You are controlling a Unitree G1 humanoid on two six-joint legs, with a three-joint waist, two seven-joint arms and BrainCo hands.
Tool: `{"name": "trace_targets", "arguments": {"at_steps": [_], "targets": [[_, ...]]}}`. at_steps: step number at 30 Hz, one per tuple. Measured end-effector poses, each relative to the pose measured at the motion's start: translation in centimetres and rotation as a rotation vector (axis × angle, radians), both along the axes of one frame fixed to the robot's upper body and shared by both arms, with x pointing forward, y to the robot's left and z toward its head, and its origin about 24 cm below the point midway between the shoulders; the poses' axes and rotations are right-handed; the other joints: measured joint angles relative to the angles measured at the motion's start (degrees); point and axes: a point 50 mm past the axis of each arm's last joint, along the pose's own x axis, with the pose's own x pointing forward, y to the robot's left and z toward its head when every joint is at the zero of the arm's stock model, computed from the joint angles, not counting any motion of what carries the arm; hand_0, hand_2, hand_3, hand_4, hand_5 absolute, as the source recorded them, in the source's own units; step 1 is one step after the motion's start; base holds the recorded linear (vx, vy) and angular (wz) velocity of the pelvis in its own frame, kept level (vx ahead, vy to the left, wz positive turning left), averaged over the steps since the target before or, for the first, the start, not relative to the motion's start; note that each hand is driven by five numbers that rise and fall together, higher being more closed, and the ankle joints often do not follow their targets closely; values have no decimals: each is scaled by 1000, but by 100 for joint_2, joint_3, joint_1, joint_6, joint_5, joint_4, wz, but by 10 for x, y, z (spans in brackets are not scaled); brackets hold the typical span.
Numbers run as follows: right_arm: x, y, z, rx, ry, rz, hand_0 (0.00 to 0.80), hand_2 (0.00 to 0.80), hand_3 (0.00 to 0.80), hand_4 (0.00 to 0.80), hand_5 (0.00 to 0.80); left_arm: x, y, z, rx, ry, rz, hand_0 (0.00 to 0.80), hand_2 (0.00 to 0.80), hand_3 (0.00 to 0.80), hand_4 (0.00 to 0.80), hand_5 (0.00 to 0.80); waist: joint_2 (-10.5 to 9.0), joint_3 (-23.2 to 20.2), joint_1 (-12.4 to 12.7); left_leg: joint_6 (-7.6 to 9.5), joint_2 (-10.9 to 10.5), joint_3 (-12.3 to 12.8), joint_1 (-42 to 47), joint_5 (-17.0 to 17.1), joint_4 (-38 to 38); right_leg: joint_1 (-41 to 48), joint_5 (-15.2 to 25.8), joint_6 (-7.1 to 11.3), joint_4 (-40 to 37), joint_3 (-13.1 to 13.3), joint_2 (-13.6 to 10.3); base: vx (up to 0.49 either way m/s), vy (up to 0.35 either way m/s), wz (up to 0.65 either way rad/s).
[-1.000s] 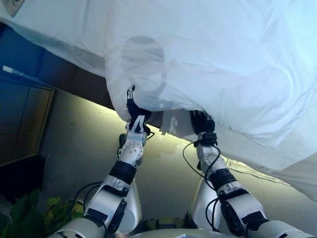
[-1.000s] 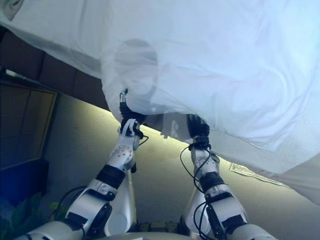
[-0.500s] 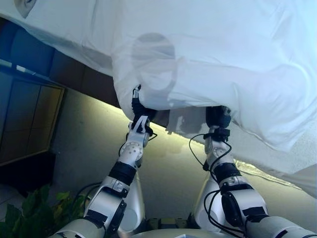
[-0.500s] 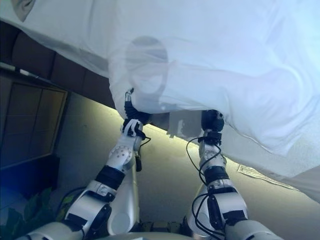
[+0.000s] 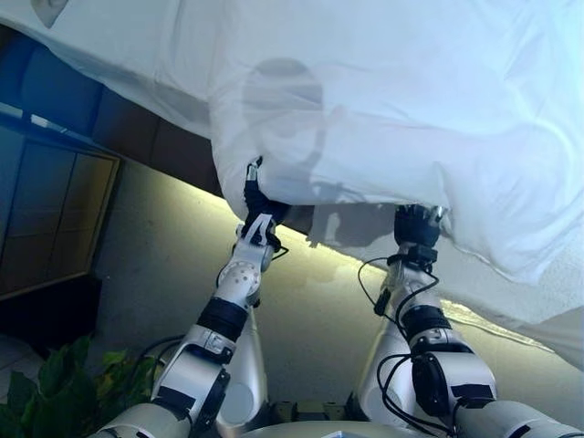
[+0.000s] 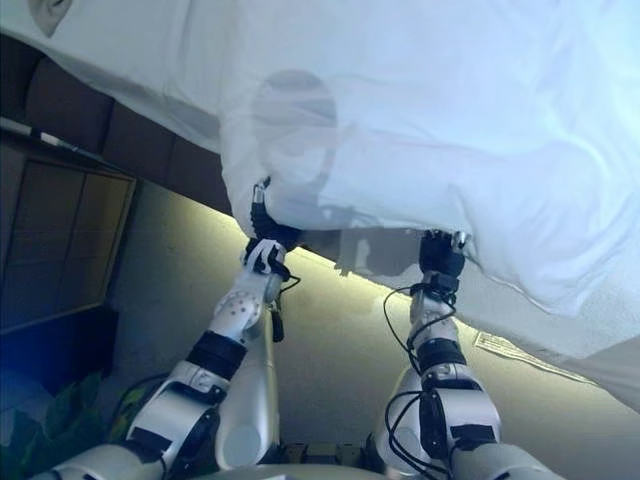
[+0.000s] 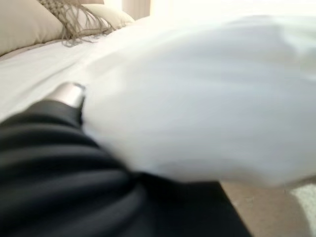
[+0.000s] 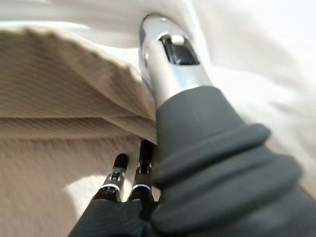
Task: Make the bed neatly
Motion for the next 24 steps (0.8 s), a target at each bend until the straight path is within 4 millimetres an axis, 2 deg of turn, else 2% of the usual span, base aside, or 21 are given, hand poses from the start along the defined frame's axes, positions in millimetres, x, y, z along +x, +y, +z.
{"name": "trace_targets", "arguments": {"at_steps": [3,6,15,24], "targets": [[-12,-8,-14,33,19,-55,0,0,0,0,0,0,9,-2,-14,-3,35,800,800,800,800,800,-2,-1,-50,-13,0,54,-24,-9,23,0,16,-1,-43,13,-8,-13,97,0],[-18,-14,-20,36,26,-82,0,0,0,0,0,-1,23,-5,0,-6,72,800,800,800,800,800,-2,-1,-139,-15,6,168,-32,-8,56,-5,103,11,-129,59,-20,-4,69,-5],[-23,-29,-22,58,59,-130,0,0,0,0,0,-3,35,-8,-13,-15,112,800,800,800,800,800,-2,-1,-139,-13,79,302,35,-11,30,4,167,-1,-224,146,31,-4,-12,-6],[-42,-81,-20,38,66,-287,0,0,0,0,0,-2,53,-7,-1,-33,158,800,800,800,800,800,-7,-3,-124,-44,260,253,52,23,-49,-4,151,22,-198,41,201,-16,-110,-4]]}}
